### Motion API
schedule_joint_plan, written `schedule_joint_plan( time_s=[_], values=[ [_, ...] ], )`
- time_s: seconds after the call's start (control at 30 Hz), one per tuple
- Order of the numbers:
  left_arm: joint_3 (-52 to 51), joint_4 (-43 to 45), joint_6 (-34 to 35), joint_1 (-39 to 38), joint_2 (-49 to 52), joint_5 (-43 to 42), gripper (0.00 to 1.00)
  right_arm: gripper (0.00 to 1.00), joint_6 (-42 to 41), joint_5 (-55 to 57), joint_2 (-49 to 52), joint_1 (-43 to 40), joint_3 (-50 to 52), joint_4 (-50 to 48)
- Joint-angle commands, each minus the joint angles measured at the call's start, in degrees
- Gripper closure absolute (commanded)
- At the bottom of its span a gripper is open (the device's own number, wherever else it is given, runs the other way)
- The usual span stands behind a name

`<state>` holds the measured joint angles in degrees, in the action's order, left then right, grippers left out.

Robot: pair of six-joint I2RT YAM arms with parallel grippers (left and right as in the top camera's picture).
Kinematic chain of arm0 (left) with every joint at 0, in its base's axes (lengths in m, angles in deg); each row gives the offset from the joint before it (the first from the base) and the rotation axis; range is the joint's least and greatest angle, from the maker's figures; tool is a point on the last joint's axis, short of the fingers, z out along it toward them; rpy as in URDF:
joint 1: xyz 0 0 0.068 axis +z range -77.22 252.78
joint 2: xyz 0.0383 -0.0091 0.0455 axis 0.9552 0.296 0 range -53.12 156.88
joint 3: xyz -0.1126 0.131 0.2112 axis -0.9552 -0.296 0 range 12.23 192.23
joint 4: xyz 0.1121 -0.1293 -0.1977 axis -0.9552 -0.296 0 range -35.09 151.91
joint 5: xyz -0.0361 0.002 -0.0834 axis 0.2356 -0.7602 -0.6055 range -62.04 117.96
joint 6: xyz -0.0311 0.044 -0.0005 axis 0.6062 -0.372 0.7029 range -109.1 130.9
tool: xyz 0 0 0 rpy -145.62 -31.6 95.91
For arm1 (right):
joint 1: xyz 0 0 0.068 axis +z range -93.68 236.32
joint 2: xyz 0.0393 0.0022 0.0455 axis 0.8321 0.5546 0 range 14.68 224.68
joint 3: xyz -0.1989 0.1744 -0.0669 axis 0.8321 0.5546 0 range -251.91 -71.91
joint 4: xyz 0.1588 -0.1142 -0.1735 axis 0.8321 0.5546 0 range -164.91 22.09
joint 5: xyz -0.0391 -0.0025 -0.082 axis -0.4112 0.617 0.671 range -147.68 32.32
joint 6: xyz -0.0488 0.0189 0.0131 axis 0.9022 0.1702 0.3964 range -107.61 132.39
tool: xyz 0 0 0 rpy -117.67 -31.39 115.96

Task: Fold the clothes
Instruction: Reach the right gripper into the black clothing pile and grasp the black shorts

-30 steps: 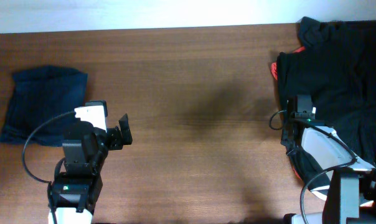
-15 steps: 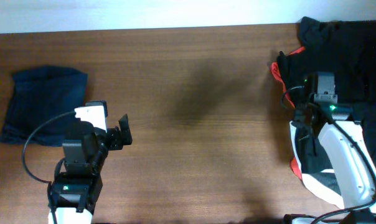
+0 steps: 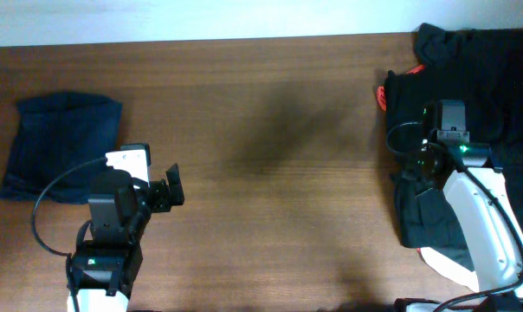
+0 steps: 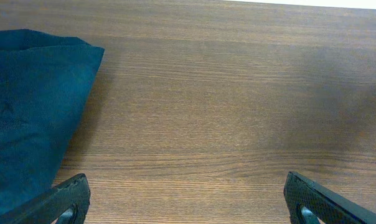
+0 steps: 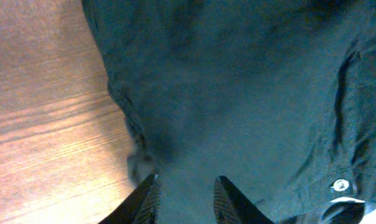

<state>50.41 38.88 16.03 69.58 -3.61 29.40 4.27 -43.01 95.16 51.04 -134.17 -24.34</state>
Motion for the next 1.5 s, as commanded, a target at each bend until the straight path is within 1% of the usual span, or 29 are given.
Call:
schedule_joint_plan(
  time_s=[0.0, 0.07, 0.17, 0.27, 0.33, 0.4, 0.43, 0.47, 0.6, 0.7, 0.73, 0.83, 0.93, 1.0, 1.03, 1.07, 1.1, 1.17, 1.23, 1.27, 1.3, 1.37, 1.47],
  values=[
    [1.4, 0.0, -0.9, 0.11, 0.02, -0.63, 0.01, 0.38, 1.07, -3.5, -1.05, 0.02, -1.62, -2.21],
    [1.4, 0.02, -0.9, 0.11, 0.02, -0.63, 0.01, 0.37, 5.38, -9.62, -1.05, 0.07, -1.84, -5.38],
    [1.4, 0.02, -0.9, 0.11, 0.02, -0.63, 0.01, 0.37, 5.4, -10.67, -0.68, 0.07, -3.23, -9.88],
    [1.4, 0.04, -0.9, 0.11, 0.02, -0.63, 0.01, 0.37, 10.73, -13.33, 1.75, 0.07, -5.03, -13.46],
    [1.4, 0.13, -0.9, 0.11, 0.04, -0.63, 0.01, 0.37, 13.75, -14.25, 4.68, 0.37, -5.42, -17.49],
    [1.4, 0.2, -0.9, 0.11, 0.04, -0.63, 0.01, 0.36, 13.9, -14.23, 8.28, 0.76, -5.42, -22.95],
    [1.4, 0.2, -0.9, 0.11, 0.04, -0.63, 0.01, 0.35, 13.66, -14.25, 10.03, 0.83, -5.42, -25.55],
    [1.4, 0.17, -0.9, 0.11, 0.04, -0.63, 0.01, 0.33, 13.66, -14.25, 12.31, 0.9, -5.42, -28.74],
    [1.4, 0.17, -0.9, 0.11, 0.04, -0.66, 0.01, 0.31, 13.66, -13.97, 22.64, 1.14, -5.42, -39.74],
    [1.4, 0.13, -0.9, 0.11, 0.04, -0.66, 0.01, 0.3, 13.62, -13.09, 29.59, 1.14, -5.42, -46.05],
    [1.4, 0.13, -0.9, 0.11, 0.04, -0.63, 0.01, 0.3, 12.39, -12.02, 31.8, 1.14, -5.42, -48.15],
    [1.4, 0.09, -0.9, 0.11, 0.02, -0.66, 0.01, 0.3, 9.92, -10.97, 35.85, 1.14, -5.42, -52.57],
    [1.4, -0.04, -0.9, 0.11, 0.02, -0.66, 0.01, 0.32, 7.28, -6.4, 36.98, 1.11, -5.42, -53.42],
    [1.4, -0.04, -0.9, 0.11, 0.02, -0.63, 0.01, 0.42, 7.21, -3.65, 37.03, 1.11, -5.42, -53.42],
    [1.4, 0.0, -0.9, 0.11, 0.04, -0.63, 0.01, 0.48, 7.19, -3.23, 37.03, 1.07, -5.42, -53.35],
    [1.4, -0.02, -0.9, 0.11, 0.02, -0.63, 0.01, 0.53, 7.19, -3.26, 37.05, 1.09, -5.42, -53.09],
    [1.4, -0.02, -0.9, 0.11, 0.02, -0.63, 0.01, 0.53, 7.21, -3.26, 37.07, 1.09, -5.42, -52.7],
    [1.4, -0.02, -0.9, 0.11, 0.02, -0.63, 0.01, 0.62, 7.21, -3.26, 37.11, 1.07, -5.42, -52.04],
    [1.4, -0.02, -0.9, 0.11, 0.02, -0.63, 0.01, 0.79, 7.19, -3.26, 37.11, 1.09, -5.42, -51.67],
    [1.4, -0.02, -0.9, 0.11, 0.02, -0.63, 0.01, 0.91, 7.19, -3.28, 37.11, 1.09, -5.42, -51.63],
    [1.4, -0.02, -0.9, 0.11, 0.02, -0.63, 0.01, 0.96, 7.19, -3.28, 37.11, 1.09, -5.42, -51.65],
    [1.4, -0.02, -0.9, 0.11, 0.02, -0.63, 0.01, 0.96, 7.17, -3.5, 36.22, 1.09, -5.49, -51.15],
    [1.4, 0.0, -0.9, 0.11, 0.02, -0.63, 0.01, 0.96, 7.23, -3.41, 29.42, 0.94, -6.82, -48.78]
  ],
)
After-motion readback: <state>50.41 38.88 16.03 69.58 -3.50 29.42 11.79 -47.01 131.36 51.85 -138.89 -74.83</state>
